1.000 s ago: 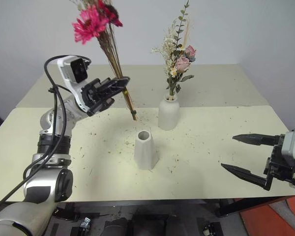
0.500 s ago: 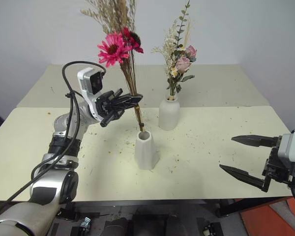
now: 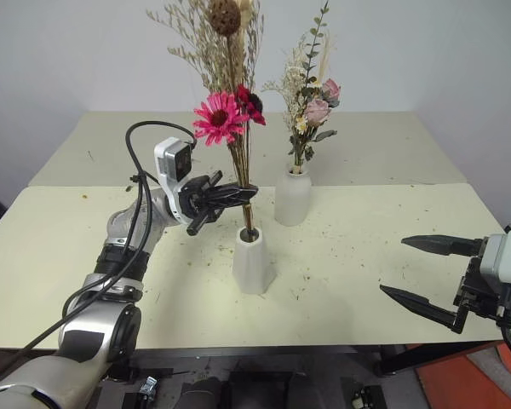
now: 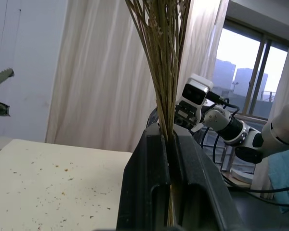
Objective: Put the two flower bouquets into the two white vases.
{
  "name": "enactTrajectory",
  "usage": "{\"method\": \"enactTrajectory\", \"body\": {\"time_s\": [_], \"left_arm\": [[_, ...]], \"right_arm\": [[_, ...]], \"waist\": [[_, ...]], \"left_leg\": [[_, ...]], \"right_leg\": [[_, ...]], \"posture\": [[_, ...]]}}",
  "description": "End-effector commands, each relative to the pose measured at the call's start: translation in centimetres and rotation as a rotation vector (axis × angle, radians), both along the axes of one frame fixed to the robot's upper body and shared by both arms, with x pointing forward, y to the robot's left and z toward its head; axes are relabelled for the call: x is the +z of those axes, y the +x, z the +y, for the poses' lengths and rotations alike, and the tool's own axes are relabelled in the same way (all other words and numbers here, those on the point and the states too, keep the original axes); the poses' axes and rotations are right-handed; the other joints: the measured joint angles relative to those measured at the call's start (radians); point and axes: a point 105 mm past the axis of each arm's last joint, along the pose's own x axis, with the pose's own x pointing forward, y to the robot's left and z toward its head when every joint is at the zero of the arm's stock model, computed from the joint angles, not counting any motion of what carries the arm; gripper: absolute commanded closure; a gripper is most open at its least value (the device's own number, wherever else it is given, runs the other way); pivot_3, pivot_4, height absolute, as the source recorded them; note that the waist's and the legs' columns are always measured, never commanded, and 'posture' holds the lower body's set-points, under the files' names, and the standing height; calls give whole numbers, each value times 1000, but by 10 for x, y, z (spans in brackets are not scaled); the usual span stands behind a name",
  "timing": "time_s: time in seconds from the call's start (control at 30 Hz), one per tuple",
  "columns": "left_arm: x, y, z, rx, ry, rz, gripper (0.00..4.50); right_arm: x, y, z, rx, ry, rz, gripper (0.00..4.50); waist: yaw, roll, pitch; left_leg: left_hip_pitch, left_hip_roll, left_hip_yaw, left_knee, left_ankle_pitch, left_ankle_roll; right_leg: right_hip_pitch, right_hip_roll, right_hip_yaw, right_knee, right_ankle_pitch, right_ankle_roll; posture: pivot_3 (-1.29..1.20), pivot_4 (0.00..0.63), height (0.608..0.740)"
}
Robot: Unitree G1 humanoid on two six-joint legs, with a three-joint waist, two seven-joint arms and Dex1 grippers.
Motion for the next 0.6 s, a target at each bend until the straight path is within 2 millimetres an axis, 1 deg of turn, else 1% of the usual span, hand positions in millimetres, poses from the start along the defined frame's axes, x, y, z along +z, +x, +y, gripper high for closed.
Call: {"method": "enactTrajectory", "body": {"time_s": [0.03, 0.23, 0.37, 0.4, 0.6], "left_arm": [[-1, -11, 0, -36, 3, -80, 4388], [-17, -12, -4, -20, 62, -111, 4388], [-24, -13, -6, -9, 77, -140, 4388], [-25, -13, -6, 7, 73, -170, 4388], [-31, -13, -5, 14, 96, -185, 4388]], "right_arm": [[7, -3, 2, 12, -23, -60, 0], [8, -1, 2, 22, -27, -76, 0], [8, -1, 1, 27, -28, -79, 0], [8, 0, 1, 28, -29, -79, 0], [7, 1, 1, 29, -33, -84, 0]], "waist": [[-1, 0, 0], [1, 0, 0], [1, 0, 0], [0, 0, 0], [2, 0, 0]], "left_leg": [[0, 0, 0, 0, 0, 0], [0, 0, 0, 0, 0, 0], [0, 0, 0, 0, 0, 0], [0, 0, 0, 0, 0, 0], [0, 0, 0, 0, 0, 0]], "right_leg": [[0, 0, 0, 0, 0, 0], [0, 0, 0, 0, 0, 0], [0, 0, 0, 0, 0, 0], [0, 0, 0, 0, 0, 0], [0, 0, 0, 0, 0, 0]], "posture": [[0, 150, 740], [0, 150, 740], [0, 150, 740], [0, 150, 740], [0, 150, 740]]}}
